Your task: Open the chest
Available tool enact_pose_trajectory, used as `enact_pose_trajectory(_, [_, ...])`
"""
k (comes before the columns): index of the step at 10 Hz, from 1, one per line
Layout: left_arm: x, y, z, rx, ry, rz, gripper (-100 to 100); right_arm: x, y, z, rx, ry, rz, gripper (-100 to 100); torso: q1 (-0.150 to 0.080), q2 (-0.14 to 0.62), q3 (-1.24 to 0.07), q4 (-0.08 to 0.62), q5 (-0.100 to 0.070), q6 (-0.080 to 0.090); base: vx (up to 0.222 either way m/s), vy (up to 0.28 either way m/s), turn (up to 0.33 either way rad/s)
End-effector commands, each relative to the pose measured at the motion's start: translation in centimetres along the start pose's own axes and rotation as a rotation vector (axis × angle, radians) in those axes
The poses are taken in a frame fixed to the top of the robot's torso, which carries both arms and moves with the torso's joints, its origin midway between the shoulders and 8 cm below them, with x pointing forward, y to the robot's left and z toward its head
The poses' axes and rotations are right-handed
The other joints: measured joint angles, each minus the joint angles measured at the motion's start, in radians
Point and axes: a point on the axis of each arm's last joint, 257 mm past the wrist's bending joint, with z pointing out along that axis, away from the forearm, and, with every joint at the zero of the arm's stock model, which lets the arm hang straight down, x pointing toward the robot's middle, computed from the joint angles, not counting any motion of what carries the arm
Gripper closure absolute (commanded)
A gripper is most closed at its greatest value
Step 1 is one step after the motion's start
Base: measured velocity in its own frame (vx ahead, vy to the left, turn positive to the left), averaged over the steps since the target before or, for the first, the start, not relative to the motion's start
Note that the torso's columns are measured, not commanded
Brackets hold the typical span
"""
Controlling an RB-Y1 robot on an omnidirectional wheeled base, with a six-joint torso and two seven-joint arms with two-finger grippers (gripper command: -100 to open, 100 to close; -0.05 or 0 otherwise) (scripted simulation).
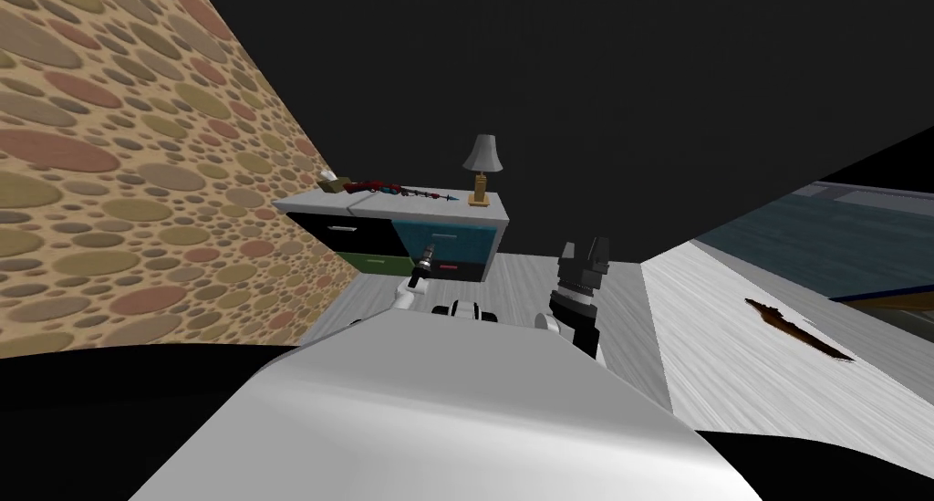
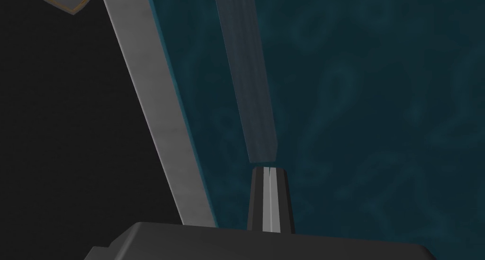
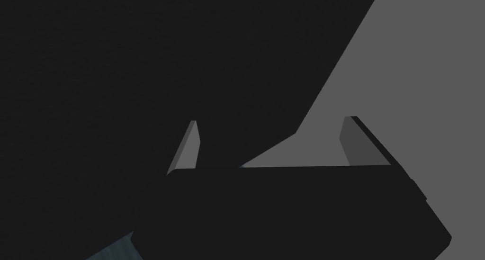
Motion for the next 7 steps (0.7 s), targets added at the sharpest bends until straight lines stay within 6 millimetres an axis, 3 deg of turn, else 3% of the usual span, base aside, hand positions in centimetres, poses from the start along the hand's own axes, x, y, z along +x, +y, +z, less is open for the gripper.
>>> enact_pose_trajectory(1, [0.4, 0.4, 1.0, -0.015, 0.010, -0.005, 100, 0.0, 0.0, 0.0, 0.000, 0.000, 0.000, 0, 0.002, -0.003, -0.001, 0.000, 0.000, 0.000, -0.059, 0.009, -0.010])
enact_pose_trajectory(2, [-0.1, -0.6, 2.3, 0.009, 0.005, -0.003, 100, 0.0, 0.0, 0.0, 0.000, 0.000, 0.000, 0, 0.003, -0.007, -0.004, -0.002, 0.001, 0.000, -0.098, -0.004, 0.057])
enact_pose_trajectory(4, [0.4, 0.0, 2.6, -0.012, 0.016, -0.007, 100, 0.0, 0.0, 0.0, 0.000, 0.000, 0.000, 0, 0.001, -0.005, -0.003, -0.001, 0.000, 0.000, -0.069, -0.011, 0.019])
enact_pose_trajectory(6, [0.3, -0.9, 4.4, 0.000, 0.019, -0.009, 100, 0.0, 0.0, 0.0, 0.000, 0.000, 0.000, 0, 0.001, -0.004, -0.003, -0.001, 0.000, 0.000, -0.086, -0.010, 0.046])
enact_pose_trajectory(7, [0.4, -0.5, 4.2, -0.010, 0.020, -0.010, 100, 0.0, 0.0, 0.0, 0.000, 0.000, 0.000, 0, 0.001, -0.003, -0.002, -0.001, 0.000, 0.000, -0.053, -0.012, -0.002])
